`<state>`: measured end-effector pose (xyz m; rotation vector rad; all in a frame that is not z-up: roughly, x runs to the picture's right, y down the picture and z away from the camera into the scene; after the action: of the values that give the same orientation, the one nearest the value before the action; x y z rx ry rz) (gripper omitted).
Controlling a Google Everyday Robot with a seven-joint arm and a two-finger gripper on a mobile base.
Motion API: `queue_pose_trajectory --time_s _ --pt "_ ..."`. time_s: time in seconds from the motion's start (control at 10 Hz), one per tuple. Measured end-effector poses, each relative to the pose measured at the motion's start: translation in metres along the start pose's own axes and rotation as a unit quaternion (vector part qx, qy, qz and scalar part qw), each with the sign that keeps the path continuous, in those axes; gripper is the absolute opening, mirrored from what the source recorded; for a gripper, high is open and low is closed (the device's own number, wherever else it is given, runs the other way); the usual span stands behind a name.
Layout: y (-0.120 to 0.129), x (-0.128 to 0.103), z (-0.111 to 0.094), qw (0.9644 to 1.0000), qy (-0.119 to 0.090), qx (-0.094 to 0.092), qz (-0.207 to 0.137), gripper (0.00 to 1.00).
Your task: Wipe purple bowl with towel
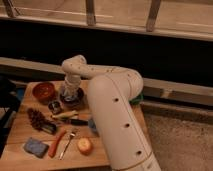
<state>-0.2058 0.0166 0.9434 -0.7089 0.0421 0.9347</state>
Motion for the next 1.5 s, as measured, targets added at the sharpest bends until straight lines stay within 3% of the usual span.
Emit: queue_pose_trajectory --time_s 0.3,0.6,1.1,1.5 --pt "0.015 0.017 -0.017 0.9995 0.026 -0.012 -0.016 0.0" --pt "0.011 0.03 -0.035 0.9989 0.046 -0.002 -0.014 0.0" --pt "-0.02 -0.004 -0.023 0.9999 0.009 0.014 -0.001 0.0" --pt "0.012 -0.013 -0.022 0.9995 -0.003 -0.005 -0.032 0.0"
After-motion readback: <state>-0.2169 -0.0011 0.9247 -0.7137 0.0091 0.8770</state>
